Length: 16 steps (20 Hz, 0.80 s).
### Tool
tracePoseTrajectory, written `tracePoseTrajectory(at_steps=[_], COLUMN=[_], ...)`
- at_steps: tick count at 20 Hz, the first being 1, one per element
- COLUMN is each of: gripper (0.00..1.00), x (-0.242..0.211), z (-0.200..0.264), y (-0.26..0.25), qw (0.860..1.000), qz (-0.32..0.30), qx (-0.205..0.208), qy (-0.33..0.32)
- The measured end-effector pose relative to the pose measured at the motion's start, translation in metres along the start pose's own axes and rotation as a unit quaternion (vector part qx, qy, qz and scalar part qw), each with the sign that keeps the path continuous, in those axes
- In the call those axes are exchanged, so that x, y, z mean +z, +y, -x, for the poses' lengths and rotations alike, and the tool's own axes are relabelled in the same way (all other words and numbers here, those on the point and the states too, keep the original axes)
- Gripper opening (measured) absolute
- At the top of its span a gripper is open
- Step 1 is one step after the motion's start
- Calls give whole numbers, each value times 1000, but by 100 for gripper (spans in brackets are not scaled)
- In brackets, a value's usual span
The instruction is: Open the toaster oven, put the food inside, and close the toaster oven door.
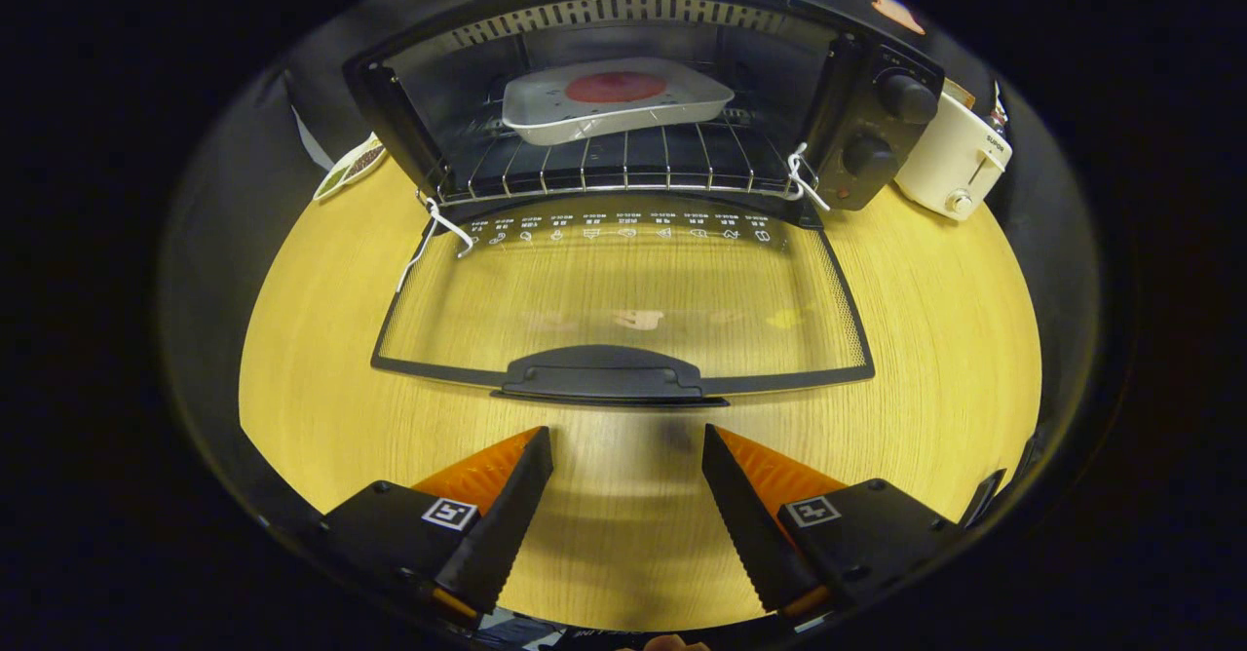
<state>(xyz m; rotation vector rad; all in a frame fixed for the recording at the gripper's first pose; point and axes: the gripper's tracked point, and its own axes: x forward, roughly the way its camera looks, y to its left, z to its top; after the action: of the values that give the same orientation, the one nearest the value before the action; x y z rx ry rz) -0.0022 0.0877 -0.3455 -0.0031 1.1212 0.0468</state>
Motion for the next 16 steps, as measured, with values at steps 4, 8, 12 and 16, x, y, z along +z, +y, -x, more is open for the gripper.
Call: tracePoseTrajectory(at_steps=[4, 8, 12, 16], gripper=[99, 99, 98, 98], x=[4, 6, 10, 19], z=[-7, -4, 15, 38], y=[-1, -1, 0, 2], qw=[1000, 1000, 1000, 999], qz=[-4, -9, 0, -9], qx=[-2, -1, 3, 19], qy=[6, 7, -12, -50])
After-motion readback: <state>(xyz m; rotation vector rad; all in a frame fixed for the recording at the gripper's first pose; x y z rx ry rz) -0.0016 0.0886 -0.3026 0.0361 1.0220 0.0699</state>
